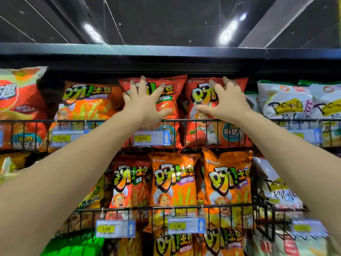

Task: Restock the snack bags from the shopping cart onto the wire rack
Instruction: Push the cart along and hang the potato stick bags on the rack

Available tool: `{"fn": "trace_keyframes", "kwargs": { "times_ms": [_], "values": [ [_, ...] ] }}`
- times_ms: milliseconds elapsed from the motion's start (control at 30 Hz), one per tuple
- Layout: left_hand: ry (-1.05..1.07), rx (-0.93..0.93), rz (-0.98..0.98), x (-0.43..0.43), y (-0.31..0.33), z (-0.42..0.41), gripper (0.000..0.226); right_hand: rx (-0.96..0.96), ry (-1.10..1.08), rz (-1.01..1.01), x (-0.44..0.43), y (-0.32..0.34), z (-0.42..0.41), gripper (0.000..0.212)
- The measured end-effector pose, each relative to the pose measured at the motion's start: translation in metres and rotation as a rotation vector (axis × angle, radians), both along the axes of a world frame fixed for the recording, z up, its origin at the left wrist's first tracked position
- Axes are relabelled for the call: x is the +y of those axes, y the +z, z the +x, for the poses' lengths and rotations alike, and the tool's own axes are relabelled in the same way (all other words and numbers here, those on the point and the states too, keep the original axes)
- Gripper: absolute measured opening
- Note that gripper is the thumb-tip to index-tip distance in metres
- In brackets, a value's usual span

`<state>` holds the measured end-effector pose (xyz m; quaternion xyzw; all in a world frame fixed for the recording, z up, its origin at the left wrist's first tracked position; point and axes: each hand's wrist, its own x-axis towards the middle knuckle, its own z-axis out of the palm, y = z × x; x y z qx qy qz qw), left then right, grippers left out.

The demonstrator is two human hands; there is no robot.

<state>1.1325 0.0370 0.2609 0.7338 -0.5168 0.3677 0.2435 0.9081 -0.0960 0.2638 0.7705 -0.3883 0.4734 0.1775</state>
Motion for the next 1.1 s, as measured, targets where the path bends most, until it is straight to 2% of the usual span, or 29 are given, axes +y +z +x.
{"fn": "trace_keyframes", "kwargs": {
  "times_ms": [167, 333, 433, 600, 733, 900, 1033, 1100],
  "values": [
    [0.04, 0.102, 0.105, -0.017, 0.008, 0.002, 0.097, 0.12, 0.055, 0.168, -0.009, 0.006, -0.002, 0.116],
    [0.083, 0.141, 0.181, -0.024, 0.016, 0.003, 0.102, 0.183, 0.022, 0.199, -0.021, 0.01, -0.002, 0.121],
    [0.14, 0.142, 0.195, -0.025, 0.017, -0.001, 0.106, 0.18, 0.033, 0.225, -0.019, 0.009, -0.005, 0.121],
    [0.086, 0.188, 0.17, -0.022, 0.013, -0.006, 0.101, 0.123, 0.053, 0.249, -0.018, 0.004, -0.004, 0.119],
    [0.132, 0.113, 0.124, -0.021, 0.003, -0.003, 0.084, 0.08, 0.056, 0.205, -0.012, -0.003, -0.004, 0.112],
    [0.145, -0.08, -0.012, -0.009, -0.01, -0.007, 0.073, -0.025, 0.086, 0.099, 0.001, -0.021, -0.01, 0.089],
    [-0.005, -0.174, -0.137, 0.001, -0.053, -0.02, 0.072, -0.123, 0.235, -0.041, 0.012, -0.065, -0.018, 0.074],
    [-0.058, -0.193, -0.137, 0.005, -0.076, -0.028, 0.076, -0.097, 0.238, -0.128, 0.019, -0.095, -0.023, 0.07]
  ]
}}
